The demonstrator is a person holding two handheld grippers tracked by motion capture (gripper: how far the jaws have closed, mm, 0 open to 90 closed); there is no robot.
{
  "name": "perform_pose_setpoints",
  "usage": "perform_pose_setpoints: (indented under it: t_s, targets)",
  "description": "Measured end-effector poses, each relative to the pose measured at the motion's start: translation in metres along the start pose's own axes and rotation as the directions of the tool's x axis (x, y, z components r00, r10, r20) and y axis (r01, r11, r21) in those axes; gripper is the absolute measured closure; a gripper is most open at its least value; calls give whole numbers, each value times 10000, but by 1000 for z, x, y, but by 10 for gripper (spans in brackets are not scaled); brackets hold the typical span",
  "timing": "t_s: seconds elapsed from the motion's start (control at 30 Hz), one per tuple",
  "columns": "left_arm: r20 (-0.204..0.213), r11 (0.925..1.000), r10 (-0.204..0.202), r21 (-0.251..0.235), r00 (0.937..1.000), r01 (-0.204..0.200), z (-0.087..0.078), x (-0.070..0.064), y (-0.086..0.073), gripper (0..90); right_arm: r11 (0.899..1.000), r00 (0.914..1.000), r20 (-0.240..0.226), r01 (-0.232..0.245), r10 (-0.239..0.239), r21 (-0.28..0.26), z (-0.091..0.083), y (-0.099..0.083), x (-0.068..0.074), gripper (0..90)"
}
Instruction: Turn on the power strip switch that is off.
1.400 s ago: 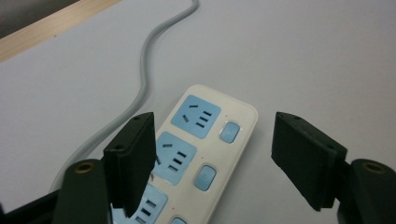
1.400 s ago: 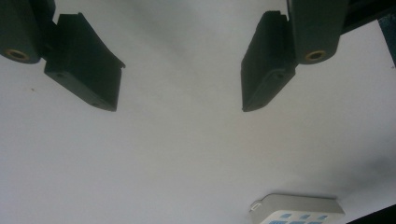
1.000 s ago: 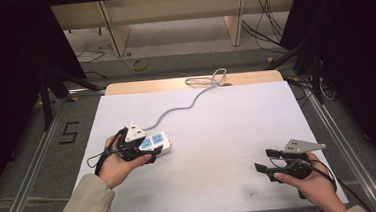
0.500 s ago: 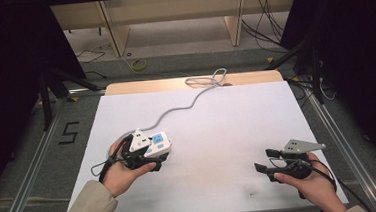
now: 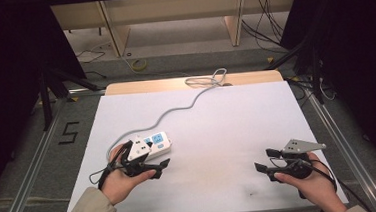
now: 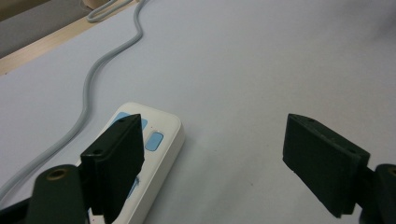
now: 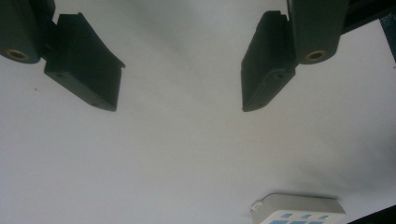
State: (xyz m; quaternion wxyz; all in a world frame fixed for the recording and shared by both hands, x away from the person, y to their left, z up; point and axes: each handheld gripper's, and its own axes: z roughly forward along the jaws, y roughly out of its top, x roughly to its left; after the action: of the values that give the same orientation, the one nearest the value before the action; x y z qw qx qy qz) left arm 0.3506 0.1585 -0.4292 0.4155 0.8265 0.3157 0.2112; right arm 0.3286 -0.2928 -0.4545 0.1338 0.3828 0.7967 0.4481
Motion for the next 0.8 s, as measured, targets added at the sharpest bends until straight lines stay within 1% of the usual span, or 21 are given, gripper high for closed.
perform_pose_setpoints:
  t_s: [0.13, 0.2, 0.27, 0.3, 0.4, 0.6, 0.67, 0.73, 0.8]
  targets:
    - [35, 10000, -60, 57, 10000, 60, -3, -3, -8, 191, 10000, 10000, -14, -14, 14, -30, 0, 0, 0, 294]
    - [54, 9998, -2, 176, 10000, 1, -5, -4, -11, 185, 10000, 10000, -10, -7, 7, -31, 0, 0, 0, 294]
    - [16, 9998, -43, 197, 10000, 43, -8, -4, -15, 182, 10000, 10000, -10, 3, -3, -25, 0, 0, 0, 294]
    - [17, 9998, -3, 215, 10000, 3, -9, -4, -17, 180, 10000, 10000, -10, 4, -4, -22, 0, 0, 0, 294]
    - [-8, 9997, -107, 221, 9999, 107, -13, -4, -23, 177, 10000, 10000, 0, -16, 16, -22, 0, 0, 0, 294]
    - [-70, 9993, -95, 368, 9999, 97, -23, -2, -30, 170, 10000, 10000, 4, -10, 10, -20, 0, 0, 0, 294]
    - [-92, 9992, -176, 347, 9998, 179, -25, -1, -33, 167, 10000, 10000, 2, -13, 13, -20, 0, 0, 0, 294]
    - [-114, 9990, -149, 428, 9998, 153, -27, 0, -35, 167, 10000, 10000, 4, -19, 19, -17, 0, 0, 0, 293]
    - [-139, 9983, -217, 540, 9997, 224, -28, 1, -38, 167, 10000, 10000, -2, -29, 29, -25, 0, 0, 0, 293]
